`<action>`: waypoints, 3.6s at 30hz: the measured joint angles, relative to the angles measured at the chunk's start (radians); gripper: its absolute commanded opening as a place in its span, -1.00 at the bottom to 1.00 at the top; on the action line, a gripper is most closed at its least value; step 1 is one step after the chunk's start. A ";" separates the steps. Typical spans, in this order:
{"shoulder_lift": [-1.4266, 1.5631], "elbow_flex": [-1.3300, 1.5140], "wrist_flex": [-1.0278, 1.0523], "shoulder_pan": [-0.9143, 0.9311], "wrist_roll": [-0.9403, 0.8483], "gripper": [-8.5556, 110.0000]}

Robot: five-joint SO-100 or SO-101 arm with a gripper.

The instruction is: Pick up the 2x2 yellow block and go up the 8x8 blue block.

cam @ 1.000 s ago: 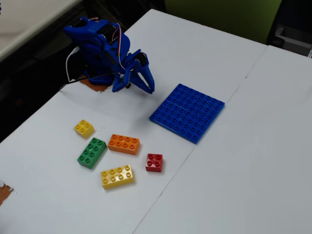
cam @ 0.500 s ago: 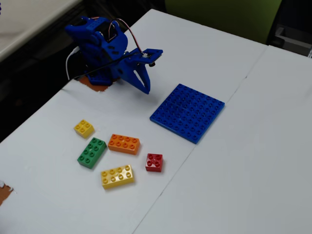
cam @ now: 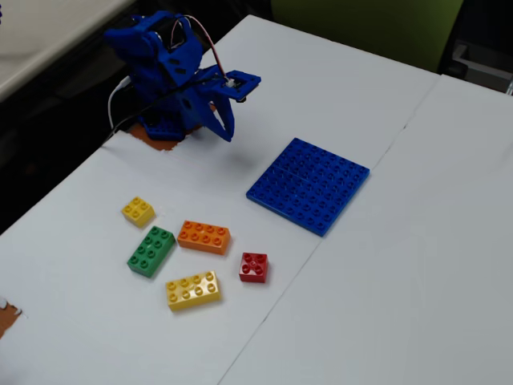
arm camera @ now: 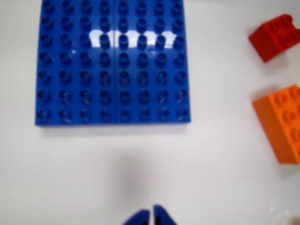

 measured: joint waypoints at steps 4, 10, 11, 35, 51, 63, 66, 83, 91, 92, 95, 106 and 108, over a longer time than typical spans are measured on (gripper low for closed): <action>-0.215 -0.238 0.129 0.067 -0.043 -0.78; -0.565 -0.465 0.252 0.307 -0.345 -0.76; -0.615 -0.483 0.253 0.357 -0.416 -0.75; -1.362 -0.931 0.158 0.977 -0.894 -0.48; -1.562 -1.057 0.058 0.997 -0.976 -0.46; -1.646 -1.057 0.029 1.023 -0.977 -0.34; -1.658 -1.057 0.026 1.023 -0.977 -0.34; -1.703 -1.057 -0.006 1.029 -0.994 -0.57; -1.707 -1.057 -0.011 1.029 -0.988 -0.76; -1.707 -1.057 -0.011 1.029 -0.985 -0.77; -1.707 -1.057 0.003 1.029 -0.985 -0.81; -1.367 -1.066 0.342 0.904 -0.842 -0.85; -1.289 -1.066 0.388 0.836 -0.738 -0.85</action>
